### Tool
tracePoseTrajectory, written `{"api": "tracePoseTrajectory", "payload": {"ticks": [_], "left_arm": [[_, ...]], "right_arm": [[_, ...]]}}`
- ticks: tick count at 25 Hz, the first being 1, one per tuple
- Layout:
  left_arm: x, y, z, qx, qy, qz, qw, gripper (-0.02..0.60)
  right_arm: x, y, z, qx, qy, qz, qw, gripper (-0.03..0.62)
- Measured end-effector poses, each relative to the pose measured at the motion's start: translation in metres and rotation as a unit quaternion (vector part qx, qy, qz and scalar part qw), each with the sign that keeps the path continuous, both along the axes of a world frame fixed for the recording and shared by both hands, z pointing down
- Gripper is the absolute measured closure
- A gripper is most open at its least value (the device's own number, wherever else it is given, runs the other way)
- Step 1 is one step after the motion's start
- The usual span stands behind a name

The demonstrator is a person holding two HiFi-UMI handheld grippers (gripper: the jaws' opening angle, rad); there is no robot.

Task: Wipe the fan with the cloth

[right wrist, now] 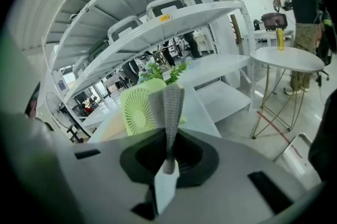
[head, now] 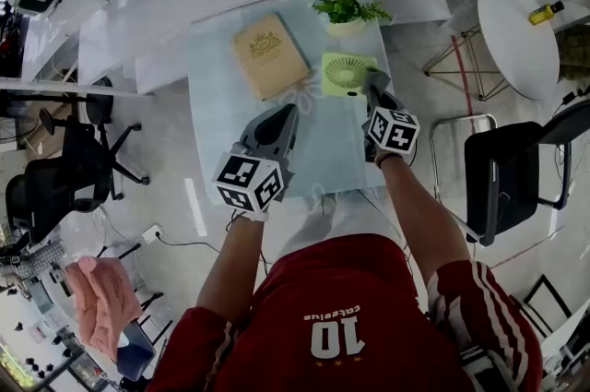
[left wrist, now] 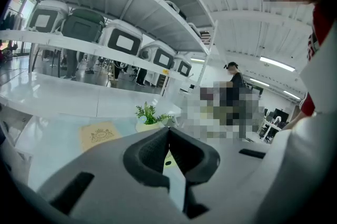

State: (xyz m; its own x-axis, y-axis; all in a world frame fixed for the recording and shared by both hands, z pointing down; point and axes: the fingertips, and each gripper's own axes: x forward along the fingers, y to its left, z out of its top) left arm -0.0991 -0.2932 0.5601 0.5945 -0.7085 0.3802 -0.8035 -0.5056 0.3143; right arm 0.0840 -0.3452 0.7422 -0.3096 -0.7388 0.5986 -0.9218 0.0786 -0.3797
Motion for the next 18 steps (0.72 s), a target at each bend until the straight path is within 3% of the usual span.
{"api": "tracePoseTrajectory", "payload": {"ticks": [10, 18], "left_arm": [[0.012, 0.020, -0.004, 0.003, 0.010, 0.013, 0.9999, 0.581], [0.001, 0.045, -0.007, 0.008, 0.014, 0.004, 0.9999, 0.581]], "right_arm": [[0.025, 0.026, -0.006, -0.001, 0.018, 0.022, 1.000, 0.574], [0.007, 0.054, -0.007, -0.001, 0.016, 0.009, 1.000, 0.573]]}}
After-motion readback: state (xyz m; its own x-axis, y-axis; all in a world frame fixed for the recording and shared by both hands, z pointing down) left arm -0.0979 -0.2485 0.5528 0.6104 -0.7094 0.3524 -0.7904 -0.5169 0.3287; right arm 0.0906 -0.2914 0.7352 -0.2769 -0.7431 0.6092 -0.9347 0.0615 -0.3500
